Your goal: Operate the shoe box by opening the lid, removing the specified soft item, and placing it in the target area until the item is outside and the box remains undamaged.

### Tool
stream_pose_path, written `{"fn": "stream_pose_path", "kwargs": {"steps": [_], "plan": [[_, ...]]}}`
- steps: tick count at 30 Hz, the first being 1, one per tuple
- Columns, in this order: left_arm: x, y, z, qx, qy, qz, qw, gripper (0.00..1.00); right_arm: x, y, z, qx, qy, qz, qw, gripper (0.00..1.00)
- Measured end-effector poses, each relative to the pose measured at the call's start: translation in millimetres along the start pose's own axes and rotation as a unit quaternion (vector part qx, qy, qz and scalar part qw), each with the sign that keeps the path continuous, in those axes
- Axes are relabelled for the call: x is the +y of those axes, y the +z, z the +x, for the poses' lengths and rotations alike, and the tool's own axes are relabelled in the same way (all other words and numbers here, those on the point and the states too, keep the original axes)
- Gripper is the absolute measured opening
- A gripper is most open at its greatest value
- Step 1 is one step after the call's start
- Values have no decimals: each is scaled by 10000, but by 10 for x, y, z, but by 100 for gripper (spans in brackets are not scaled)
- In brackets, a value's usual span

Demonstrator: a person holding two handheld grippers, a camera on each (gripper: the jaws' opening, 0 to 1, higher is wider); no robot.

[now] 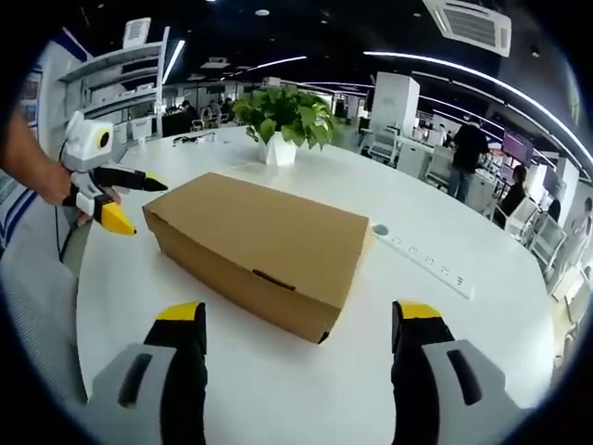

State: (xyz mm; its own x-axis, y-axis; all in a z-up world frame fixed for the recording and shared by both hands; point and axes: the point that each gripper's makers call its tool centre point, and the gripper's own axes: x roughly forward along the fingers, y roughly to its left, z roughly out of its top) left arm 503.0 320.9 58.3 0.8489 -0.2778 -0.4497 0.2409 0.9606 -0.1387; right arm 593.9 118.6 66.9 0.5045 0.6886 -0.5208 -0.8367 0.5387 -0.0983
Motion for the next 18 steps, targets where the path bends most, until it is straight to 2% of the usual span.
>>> {"fn": "stream_pose_path", "kwargs": {"steps": [8, 18], "plan": [[45, -26, 125, 37, -31, 59, 10000, 96, 39, -44, 216, 66, 174, -39, 9998, 74], [90, -53, 258, 125, 2, 130, 9998, 96, 26, 7, 431, 42, 330, -123, 9994, 72]]}}
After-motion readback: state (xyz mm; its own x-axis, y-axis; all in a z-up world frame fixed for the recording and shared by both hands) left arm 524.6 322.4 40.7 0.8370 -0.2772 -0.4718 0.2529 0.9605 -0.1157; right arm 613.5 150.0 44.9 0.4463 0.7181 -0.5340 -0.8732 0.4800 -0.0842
